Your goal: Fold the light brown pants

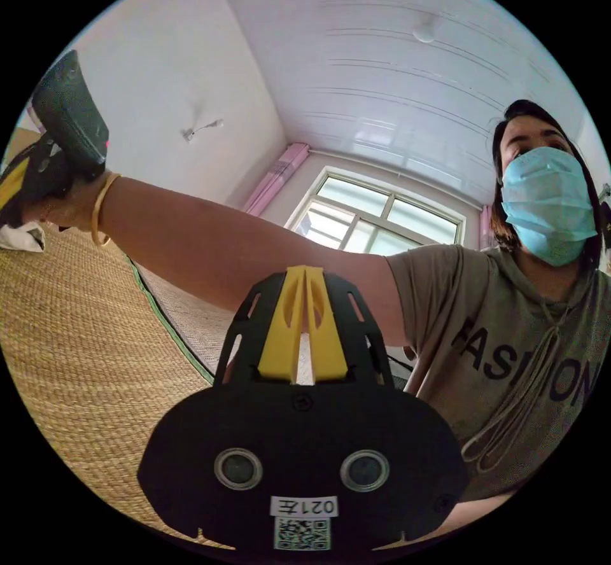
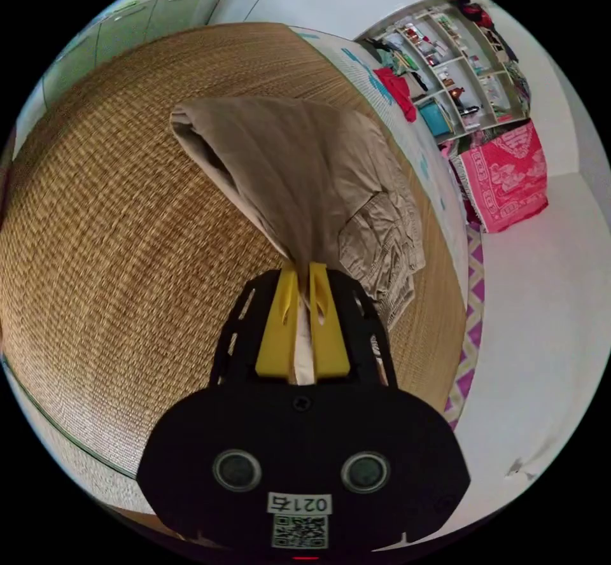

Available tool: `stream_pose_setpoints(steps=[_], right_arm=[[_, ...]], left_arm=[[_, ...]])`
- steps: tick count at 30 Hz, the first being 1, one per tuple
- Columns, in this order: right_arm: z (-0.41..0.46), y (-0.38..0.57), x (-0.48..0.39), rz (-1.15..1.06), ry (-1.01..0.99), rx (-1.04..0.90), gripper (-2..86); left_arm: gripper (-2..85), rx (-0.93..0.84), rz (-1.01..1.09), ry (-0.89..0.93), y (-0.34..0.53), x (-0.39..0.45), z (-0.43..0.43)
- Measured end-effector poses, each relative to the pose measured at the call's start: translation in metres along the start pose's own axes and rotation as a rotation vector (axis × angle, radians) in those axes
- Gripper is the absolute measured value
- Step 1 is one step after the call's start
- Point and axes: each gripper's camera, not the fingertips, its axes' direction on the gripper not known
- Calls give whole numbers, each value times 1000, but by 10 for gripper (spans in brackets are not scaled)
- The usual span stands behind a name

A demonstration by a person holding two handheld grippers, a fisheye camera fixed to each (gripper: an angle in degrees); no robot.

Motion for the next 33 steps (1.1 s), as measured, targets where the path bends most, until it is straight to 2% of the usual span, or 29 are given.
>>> stream_pose_setpoints(steps=[4, 7, 15, 18, 22, 27, 31, 33], right_arm=[[-48, 82, 13, 91, 11, -33, 1], [-103, 185, -11, 149, 38, -113, -2], [-263, 472, -151, 605, 74, -529, -5], [-305, 526, -210, 765, 98, -623, -5], [-333, 537, -240, 907, 86, -642, -6], [-358, 540, -200, 1063, 11, -434, -1], [-354, 563, -205, 997, 19, -496, 20], [-391, 602, -215, 1088, 8, -410, 59]], left_arm=[[-9, -2, -21, -21, -21, -8, 8], [-9, -37, -51, -36, -33, -17, 26], [-9, -179, -72, -6, -55, -31, 104], [-9, -193, -84, -8, -59, -36, 128], [-9, -197, -107, -11, -64, -45, 161], [-9, -182, -154, 3, -63, -55, 198], [-9, -171, -181, -32, -58, -56, 231], [-9, -189, -179, -63, -57, -53, 250]])
